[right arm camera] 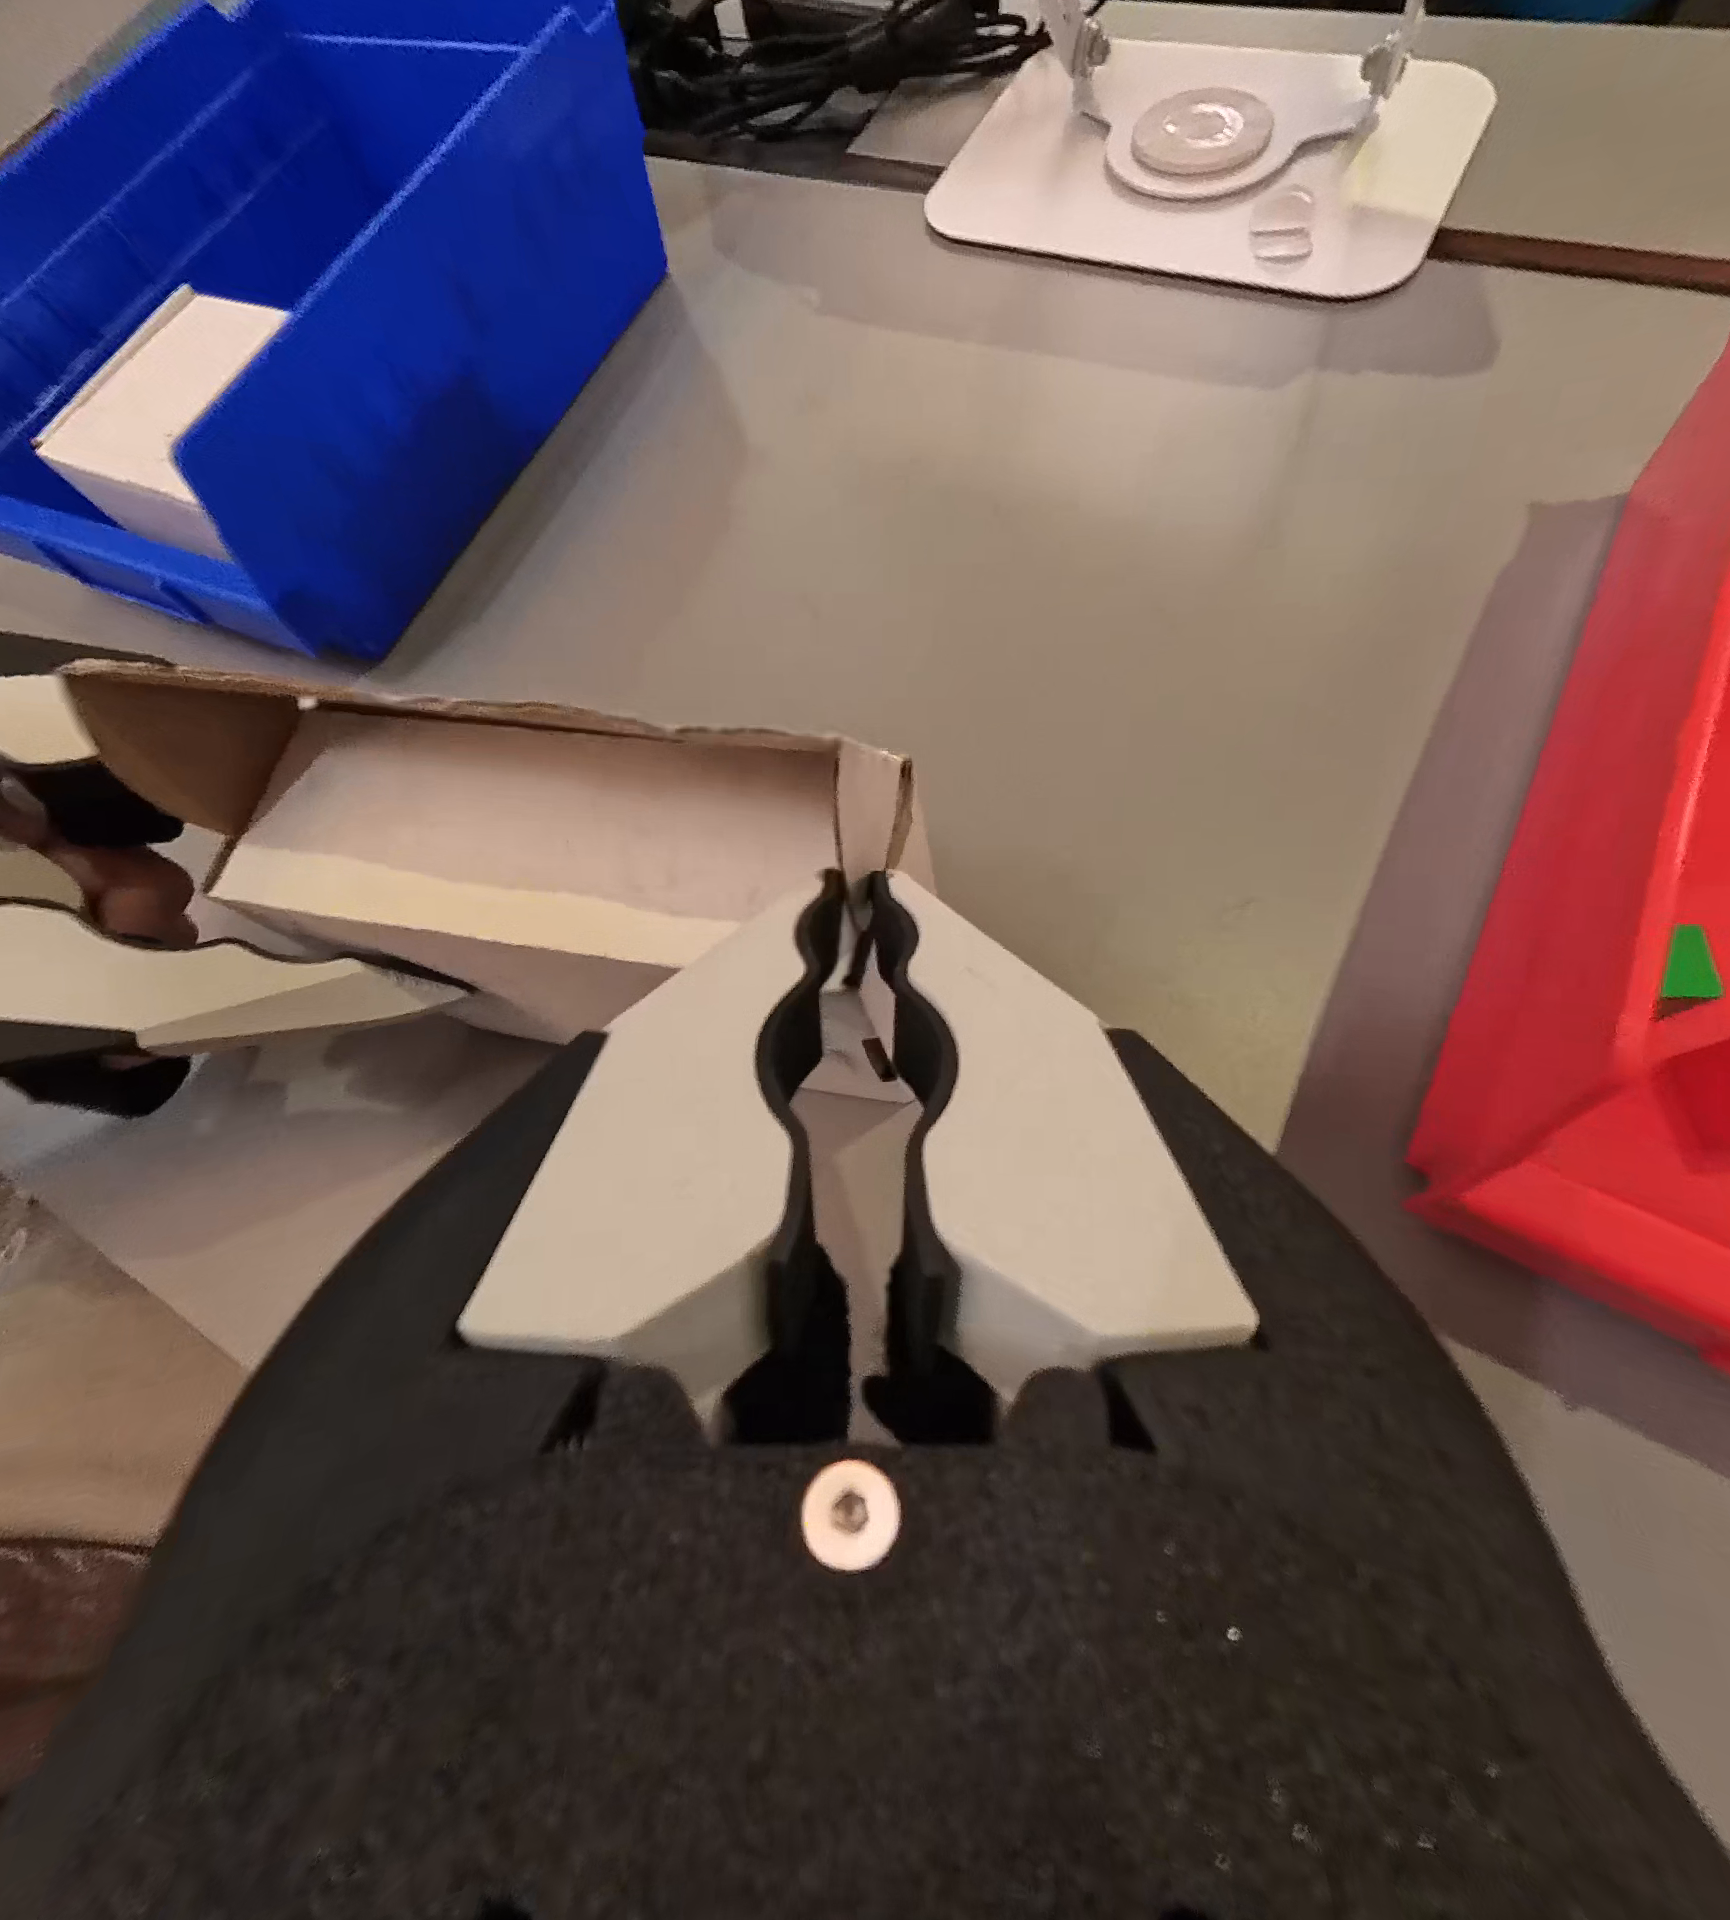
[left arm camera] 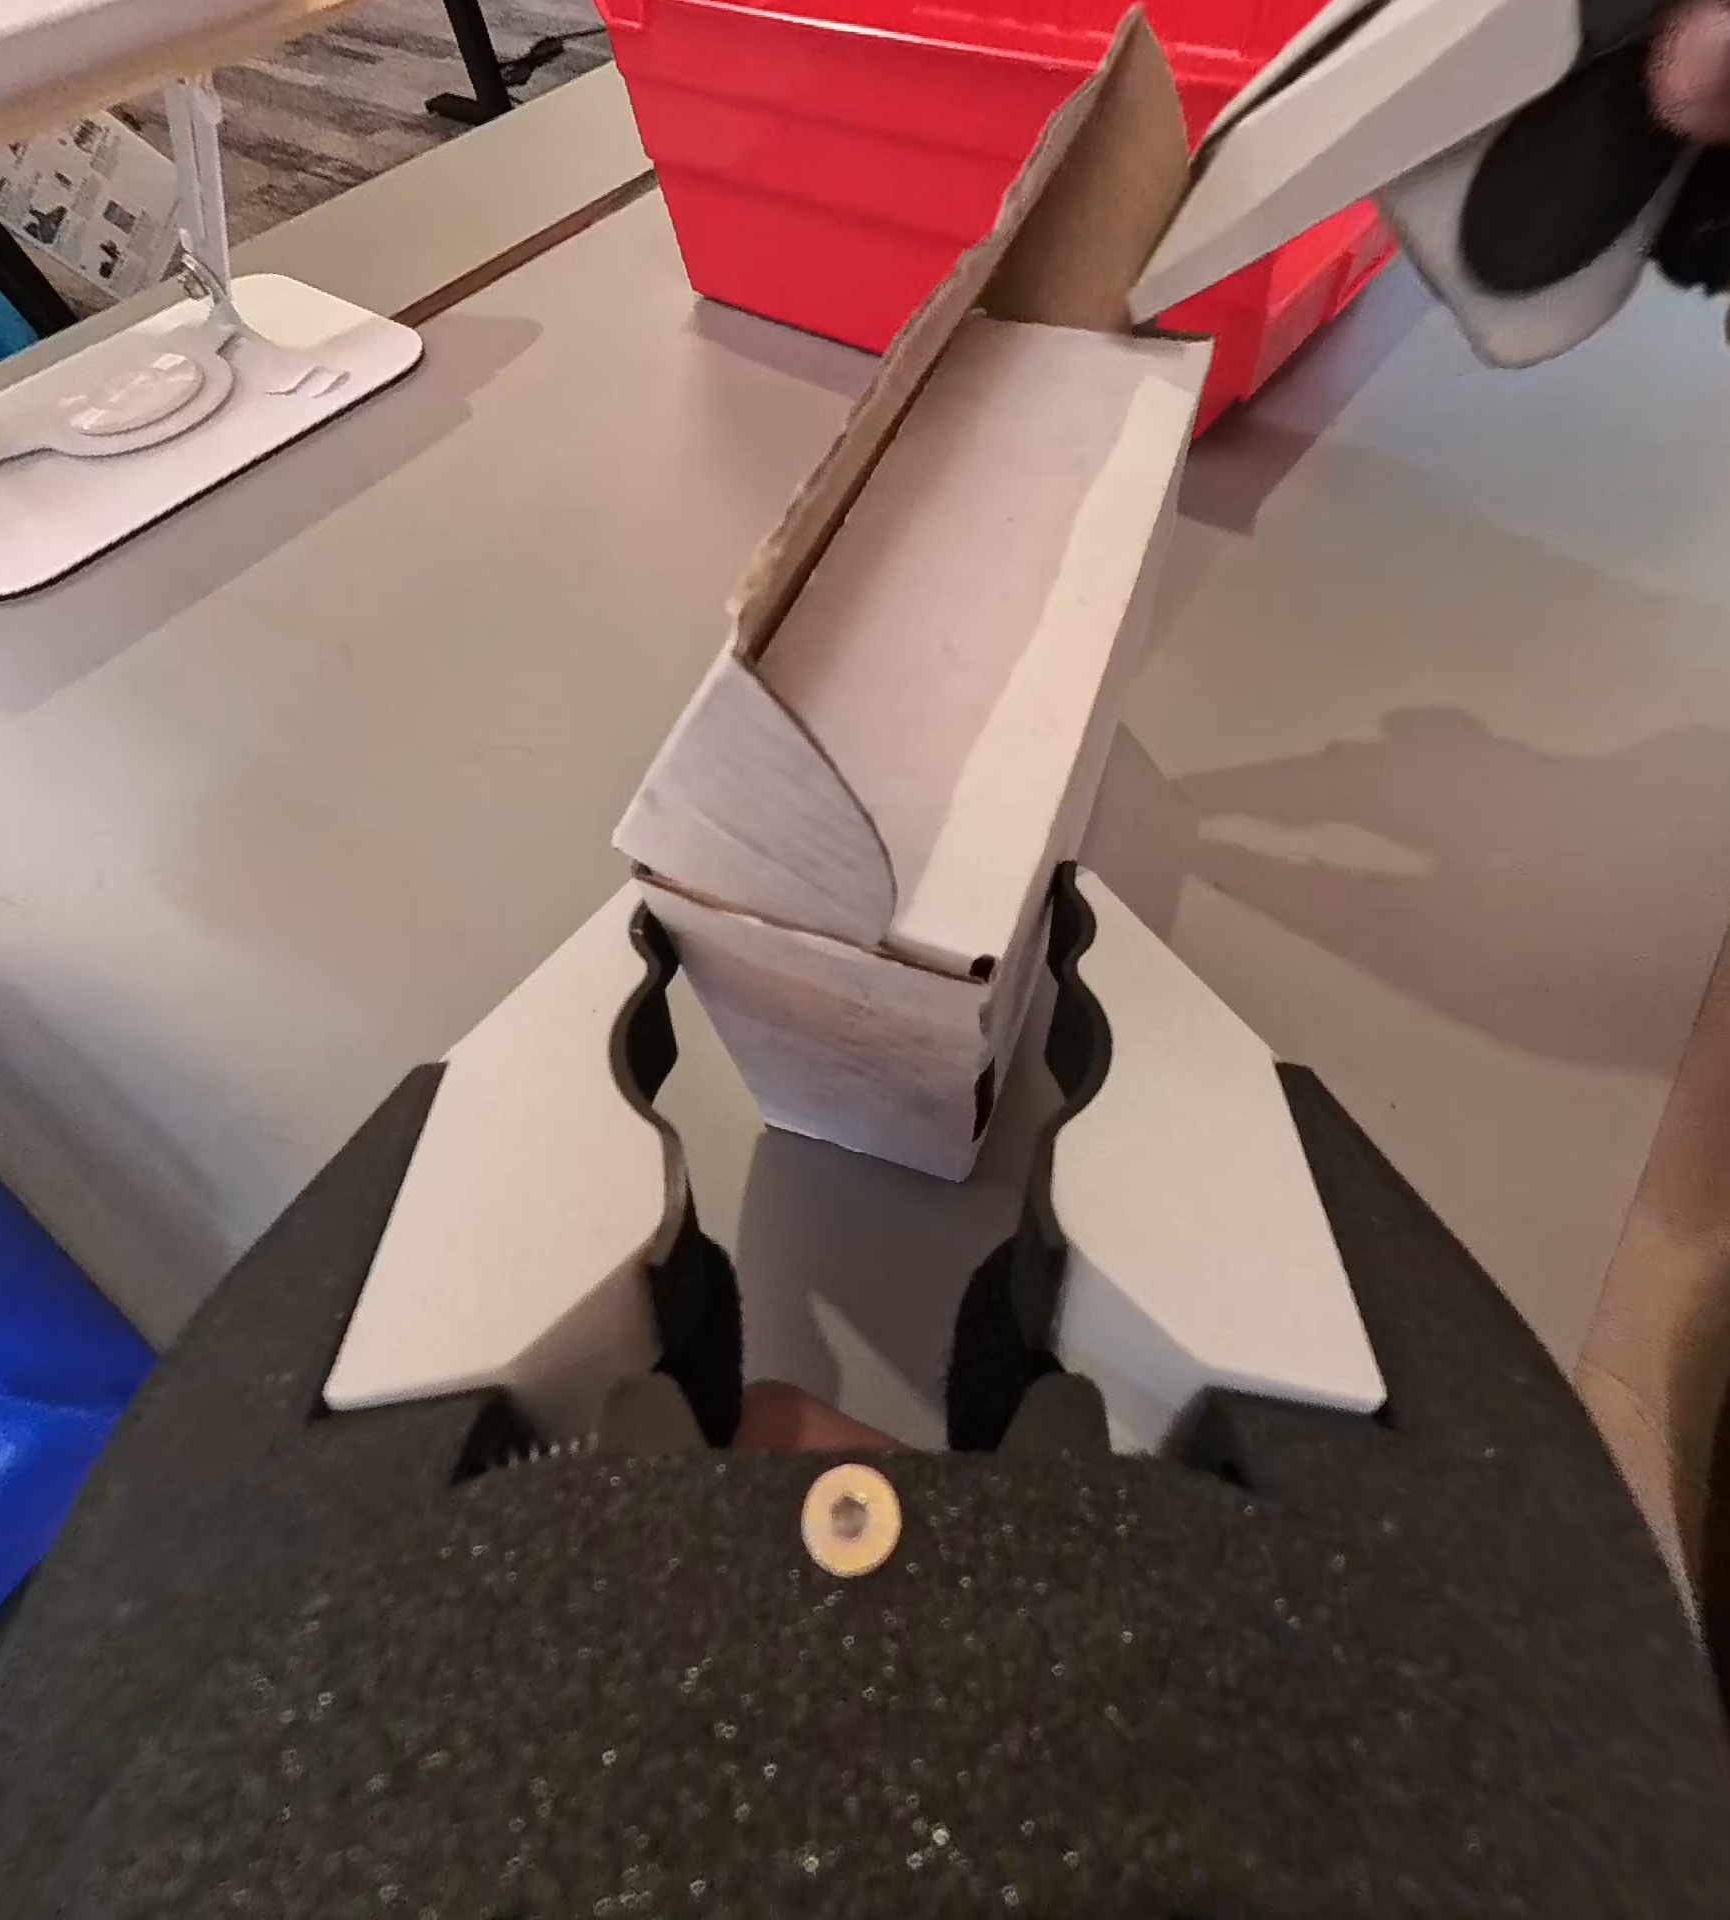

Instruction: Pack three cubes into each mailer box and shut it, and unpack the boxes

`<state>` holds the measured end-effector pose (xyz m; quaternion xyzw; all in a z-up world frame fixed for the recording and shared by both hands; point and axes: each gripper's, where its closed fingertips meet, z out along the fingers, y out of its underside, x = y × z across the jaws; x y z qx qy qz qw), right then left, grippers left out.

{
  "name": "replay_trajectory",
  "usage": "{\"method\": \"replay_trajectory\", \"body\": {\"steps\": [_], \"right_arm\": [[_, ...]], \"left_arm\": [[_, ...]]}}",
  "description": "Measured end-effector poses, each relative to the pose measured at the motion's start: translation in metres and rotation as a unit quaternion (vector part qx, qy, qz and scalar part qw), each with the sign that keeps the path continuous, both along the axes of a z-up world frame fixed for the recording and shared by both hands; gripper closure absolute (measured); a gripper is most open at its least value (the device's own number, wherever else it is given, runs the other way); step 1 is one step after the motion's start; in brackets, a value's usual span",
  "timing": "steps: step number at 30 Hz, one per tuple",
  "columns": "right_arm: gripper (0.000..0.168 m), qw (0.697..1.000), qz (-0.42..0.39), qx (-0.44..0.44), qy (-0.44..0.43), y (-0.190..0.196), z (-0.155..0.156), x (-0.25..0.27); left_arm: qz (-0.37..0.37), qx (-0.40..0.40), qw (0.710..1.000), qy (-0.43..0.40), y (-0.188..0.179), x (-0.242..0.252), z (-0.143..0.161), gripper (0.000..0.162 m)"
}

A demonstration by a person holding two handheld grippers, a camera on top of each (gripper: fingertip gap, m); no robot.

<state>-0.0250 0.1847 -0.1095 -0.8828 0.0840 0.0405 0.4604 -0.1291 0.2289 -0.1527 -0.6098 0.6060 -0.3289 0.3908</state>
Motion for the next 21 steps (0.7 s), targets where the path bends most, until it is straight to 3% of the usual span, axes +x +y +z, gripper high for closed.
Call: {"method": "replay_trajectory", "body": {"steps": [4, 7, 9, 14, 21], "right_arm": [[0.145, 0.997, 0.054, 0.049, -0.015, -0.007, 0.020, -0.001], [0.154, 0.987, 0.079, 0.135, -0.033, -0.003, 0.048, 0.003], [0.164, 0.986, 0.087, 0.142, -0.029, 0.003, 0.054, 0.002], [0.168, 0.991, 0.093, 0.098, -0.018, 0.016, 0.035, -0.002], [0.168, 0.991, 0.088, 0.094, 0.021, 0.006, 0.022, -0.005]], "left_arm": [[-0.002, -0.001, 1.000, -0.004, 0.000, 0.000, 0.000, 0.092], [-0.002, -0.002, 1.000, -0.006, 0.000, 0.000, 0.000, 0.092], [-0.002, -0.002, 1.000, -0.006, 0.000, 0.000, 0.000, 0.092], [0.002, -0.002, 1.000, -0.004, 0.000, 0.000, 0.000, 0.092], [0.002, -0.004, 1.000, -0.005, 0.000, 0.000, 0.000, 0.092]]}}
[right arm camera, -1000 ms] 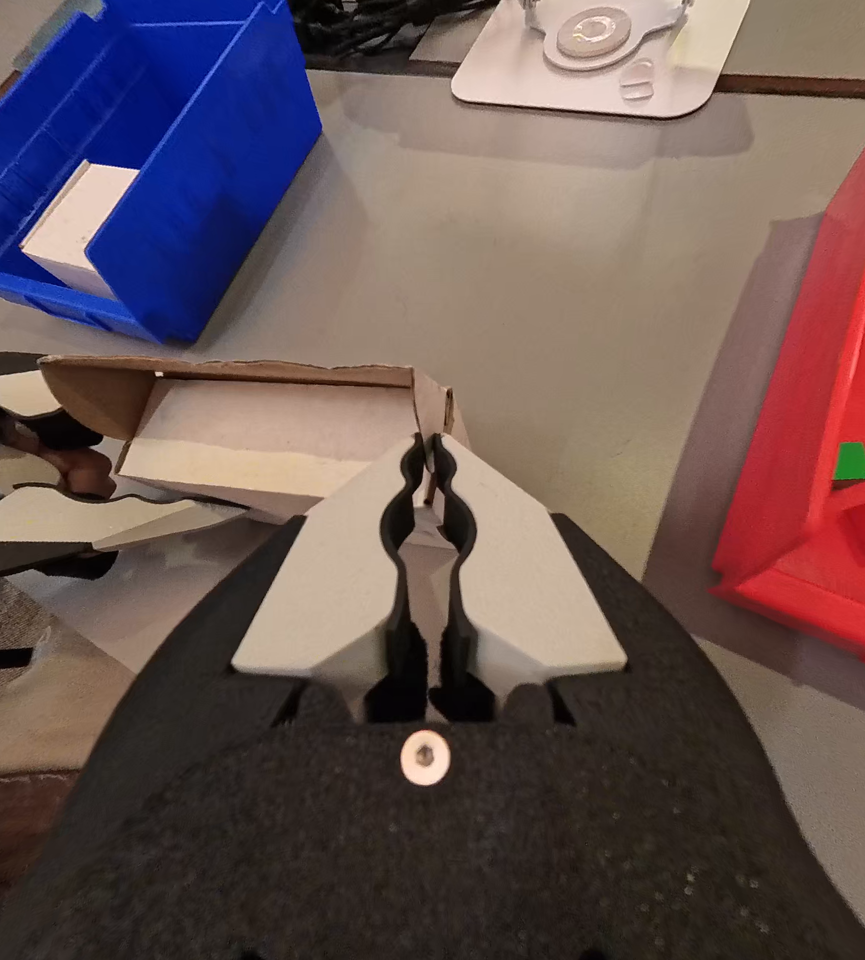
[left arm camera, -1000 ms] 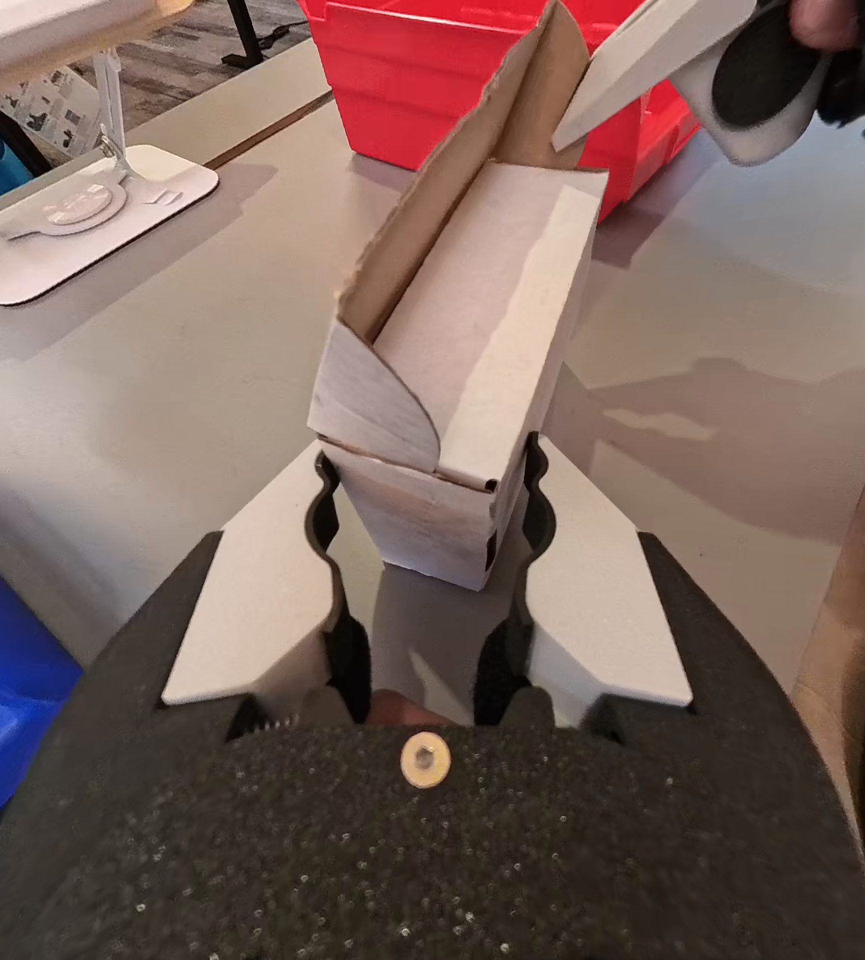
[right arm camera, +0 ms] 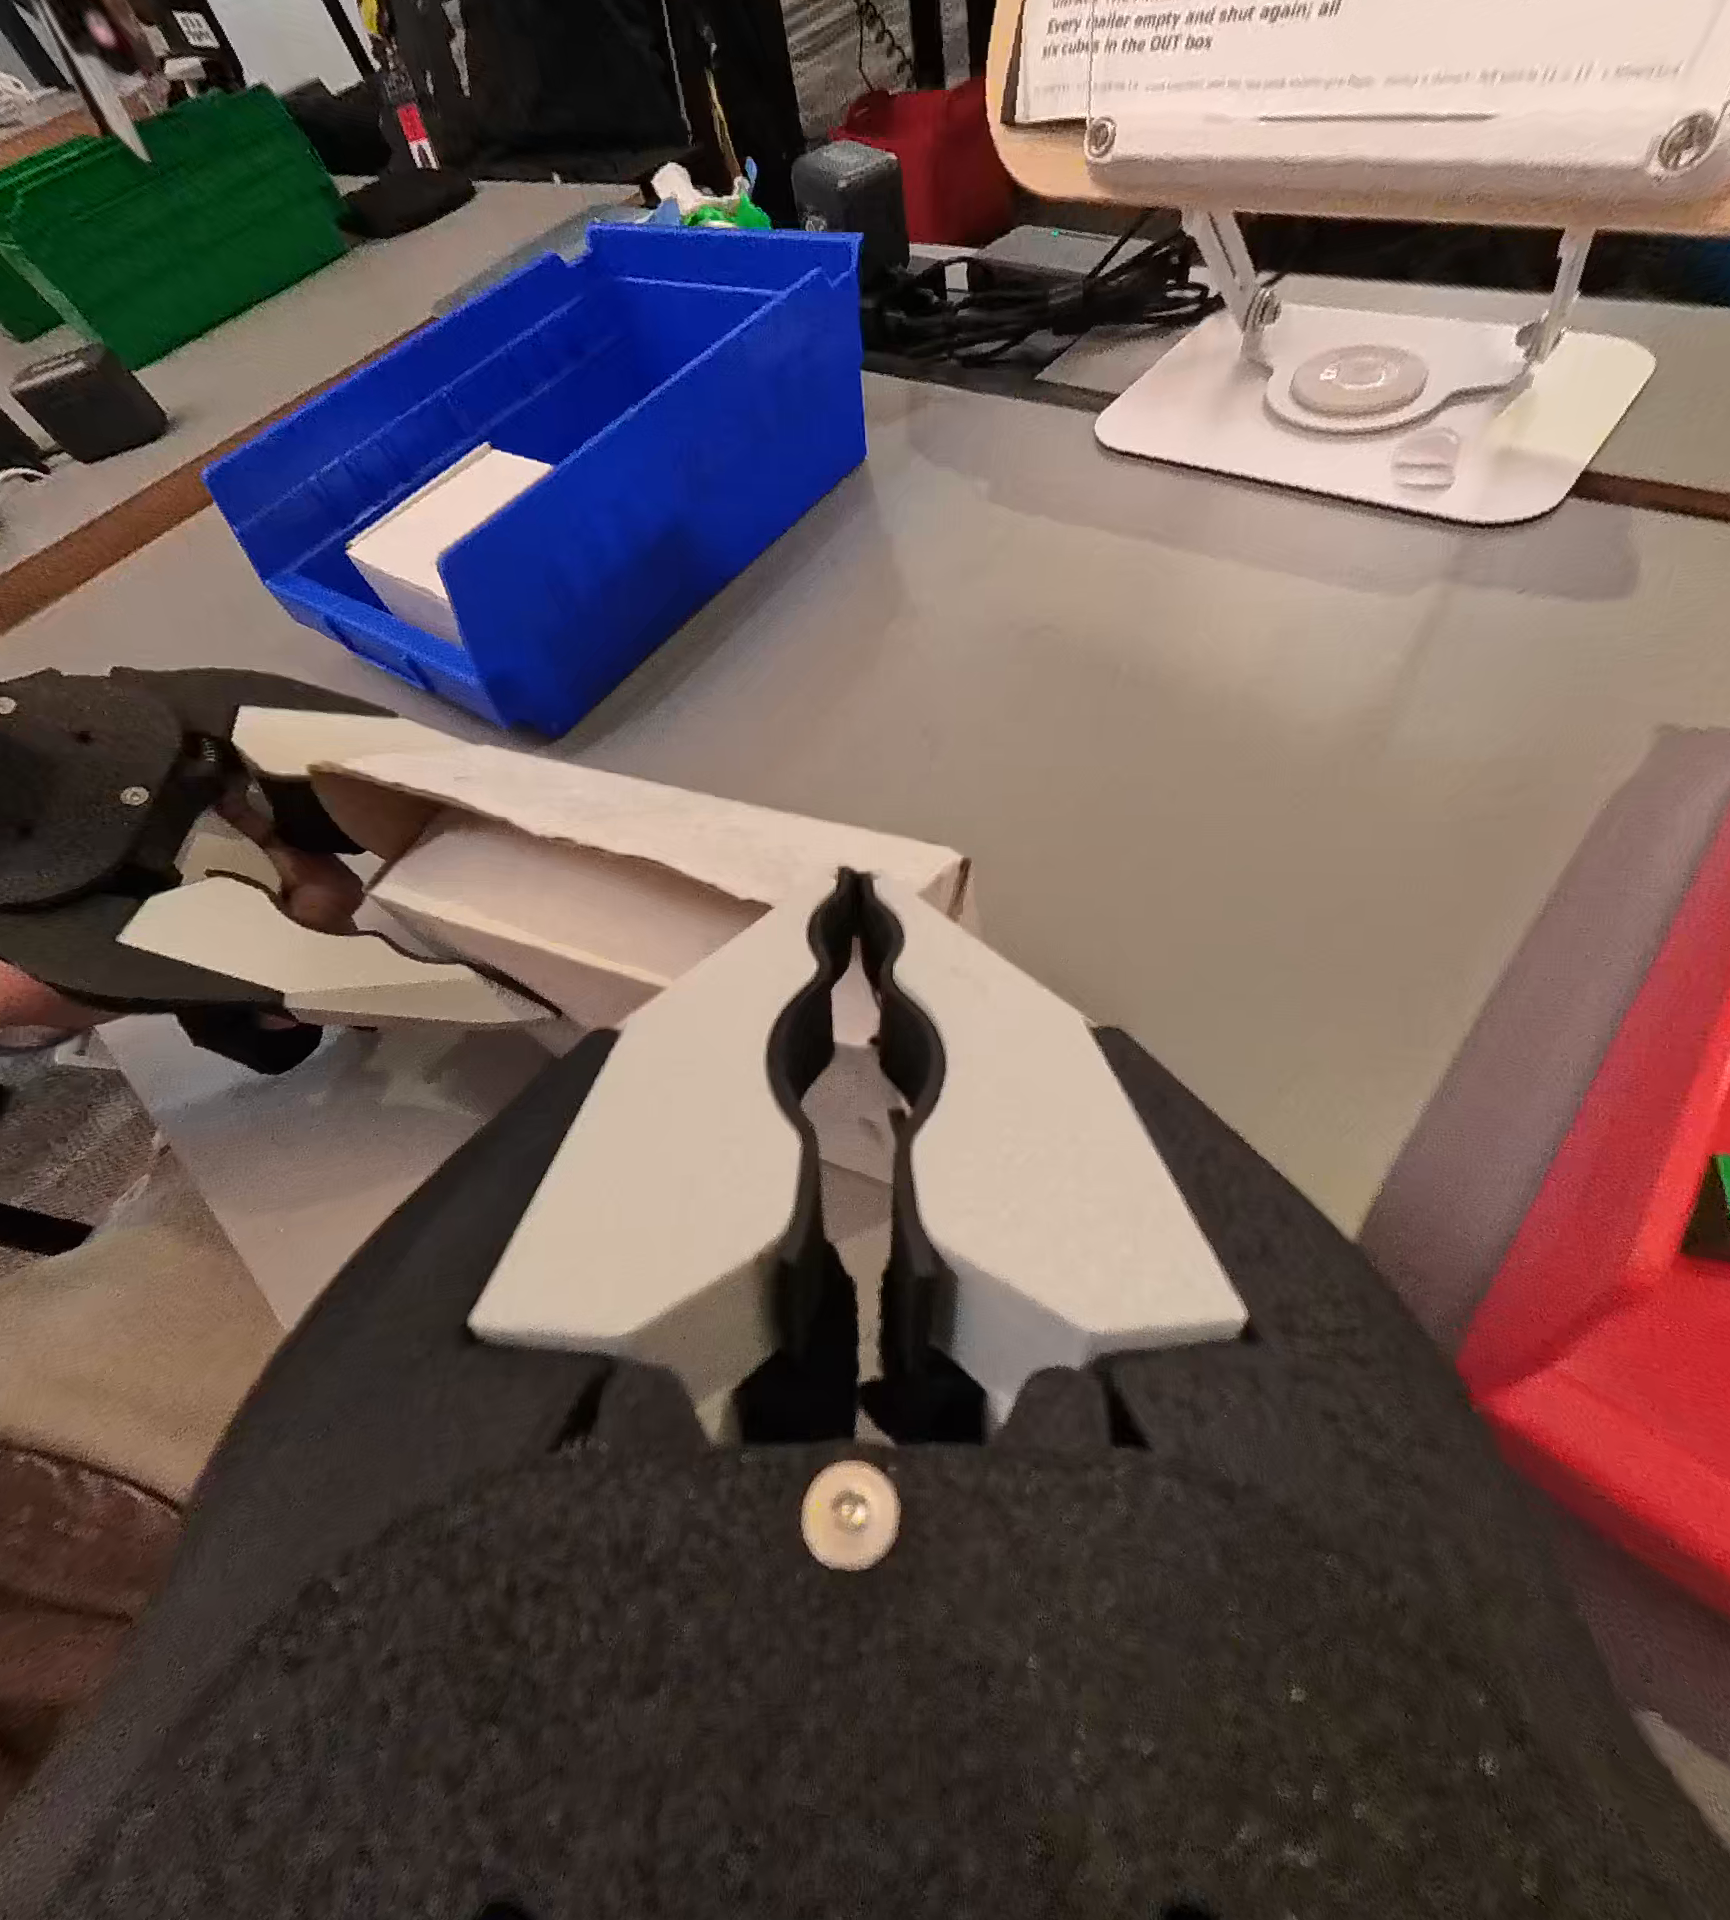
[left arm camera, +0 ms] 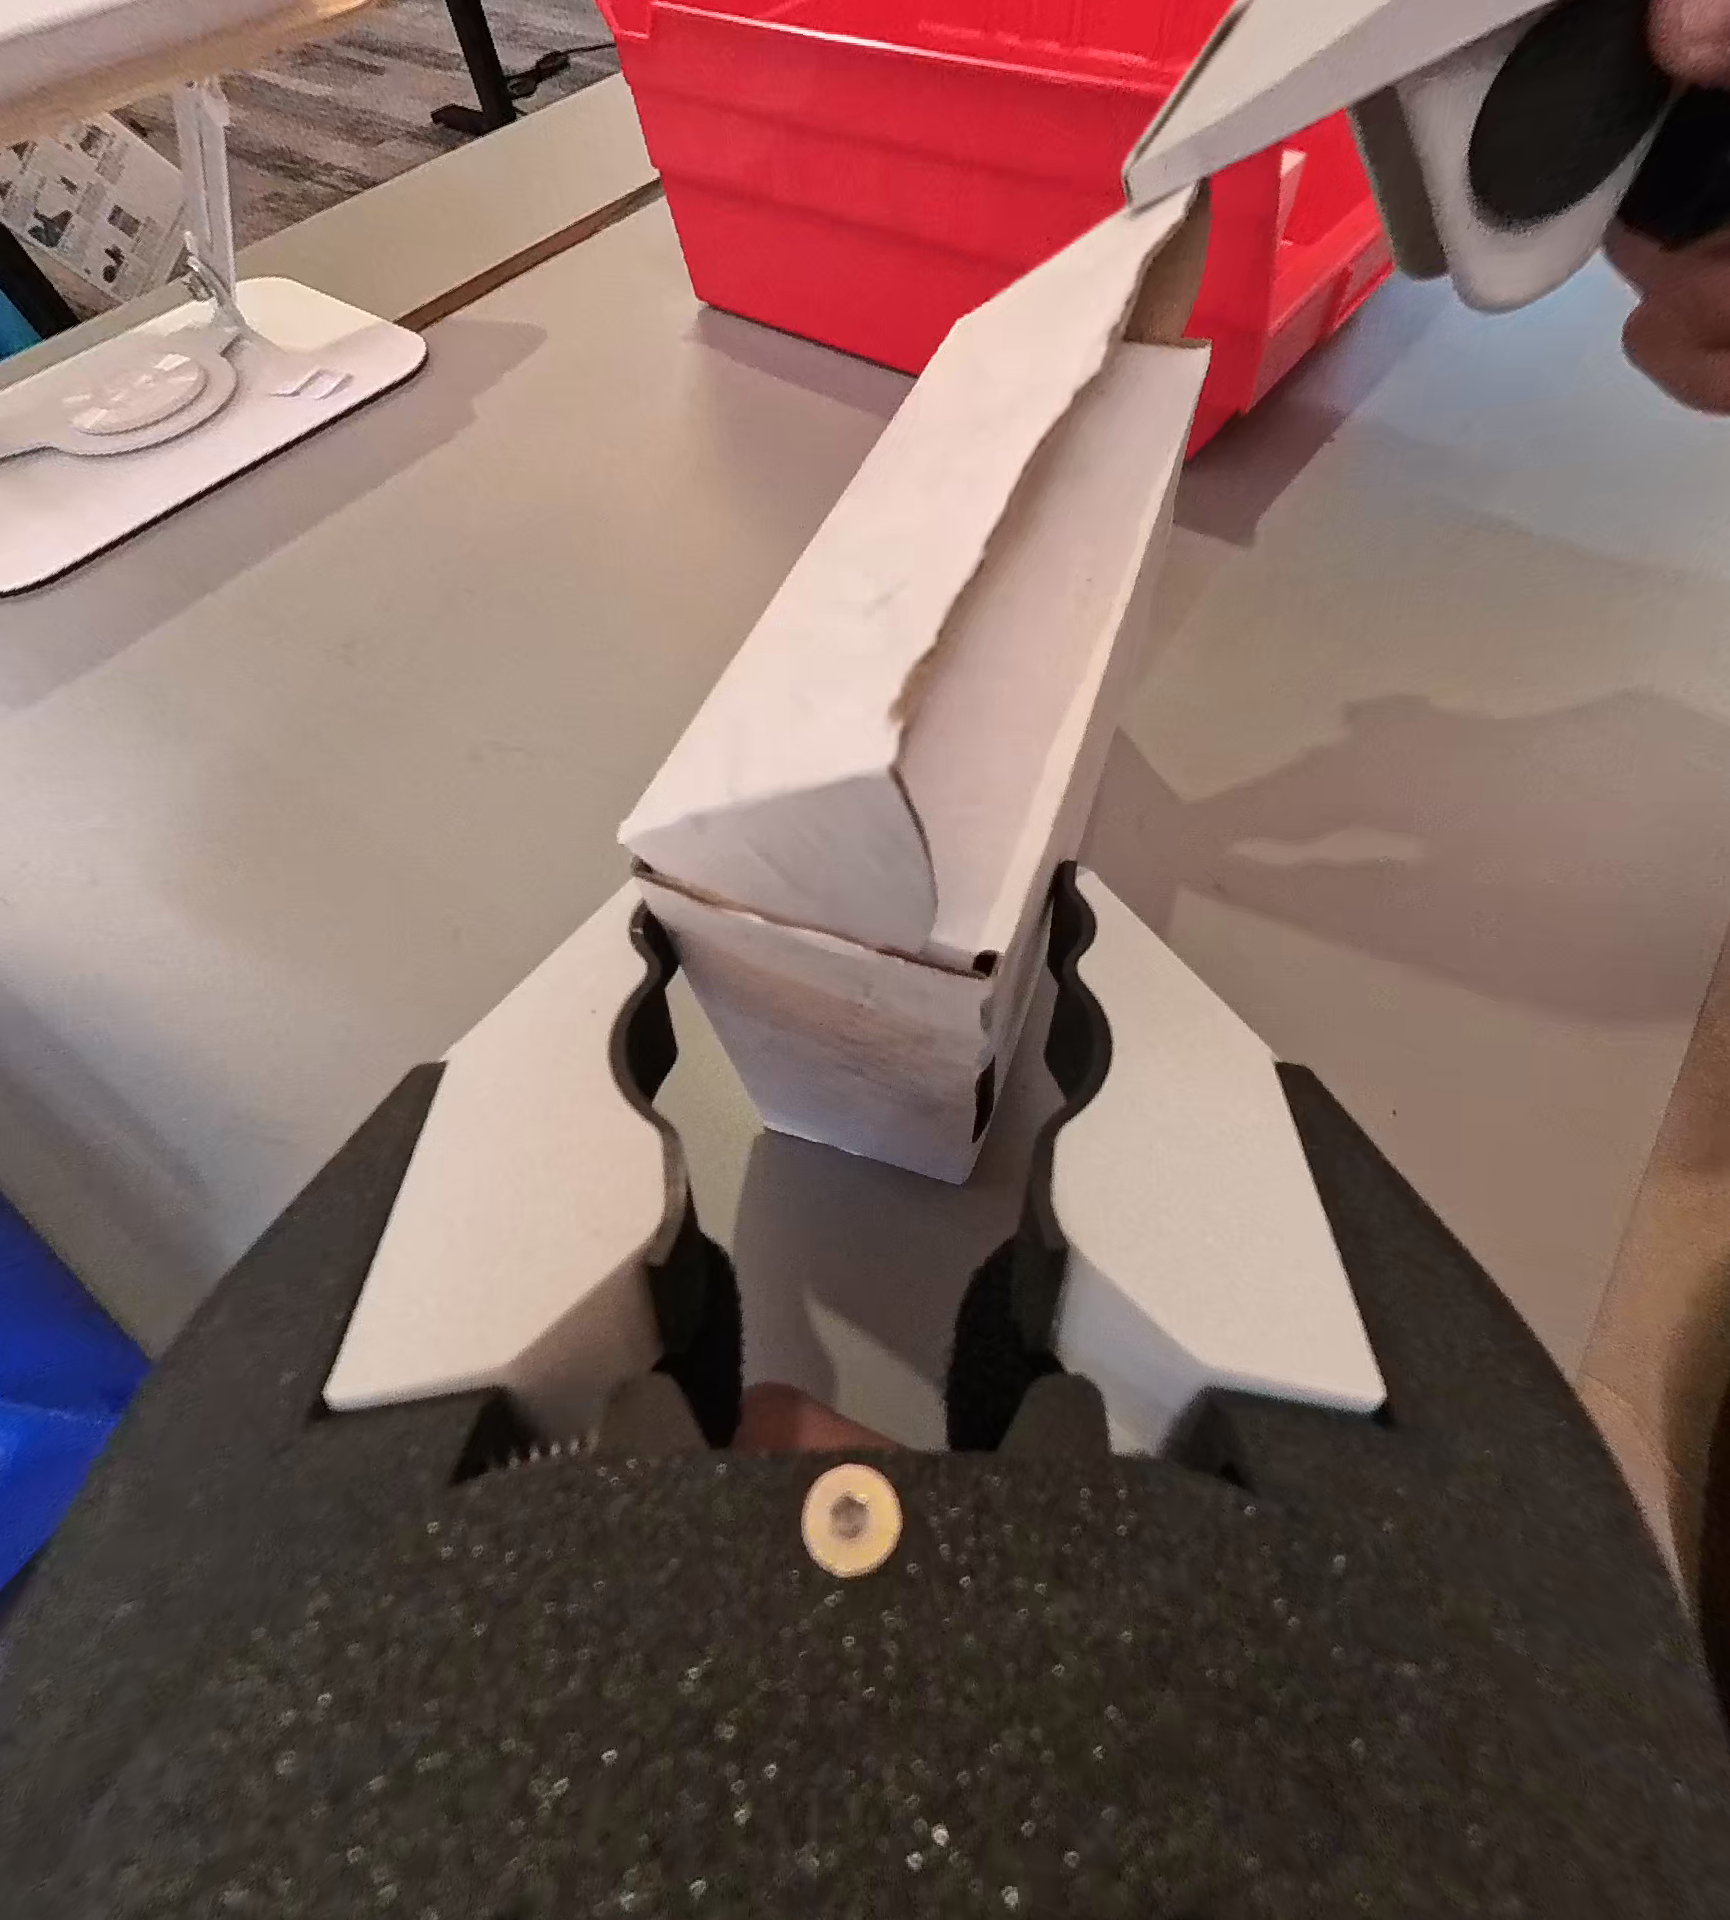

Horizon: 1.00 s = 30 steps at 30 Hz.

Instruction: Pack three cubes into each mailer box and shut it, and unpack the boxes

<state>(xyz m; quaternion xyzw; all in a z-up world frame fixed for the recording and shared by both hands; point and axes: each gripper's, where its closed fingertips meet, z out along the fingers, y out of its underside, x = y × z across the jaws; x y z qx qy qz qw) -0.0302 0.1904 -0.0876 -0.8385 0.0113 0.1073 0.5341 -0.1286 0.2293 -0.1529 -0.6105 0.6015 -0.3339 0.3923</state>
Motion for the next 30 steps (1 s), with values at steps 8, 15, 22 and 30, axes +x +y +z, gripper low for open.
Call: {"method": "replay_trajectory", "body": {"steps": [8, 15, 22, 30], "right_arm": [[0.168, 1.000, -0.019, 0.018, -0.006, -0.010, 0.000, 0.005], [0.168, 0.999, -0.023, -0.024, 0.014, -0.013, -0.023, 0.004], [0.168, 0.999, 0.027, 0.024, 0.021, -0.004, 0.005, -0.036], [0.168, 0.992, 0.126, 0.017, -0.016, 0.030, -0.005, -0.139]], "left_arm": [[0.000, 0.000, 1.000, -0.001, 0.000, 0.000, 0.000, 0.093], [0.000, -0.002, 1.000, -0.002, 0.000, 0.000, 0.000, 0.093], [-0.002, -0.002, 1.000, -0.007, 0.000, 0.000, 0.000, 0.093], [-0.001, 0.000, 1.000, -0.011, 0.000, 0.001, 0.000, 0.093]]}}
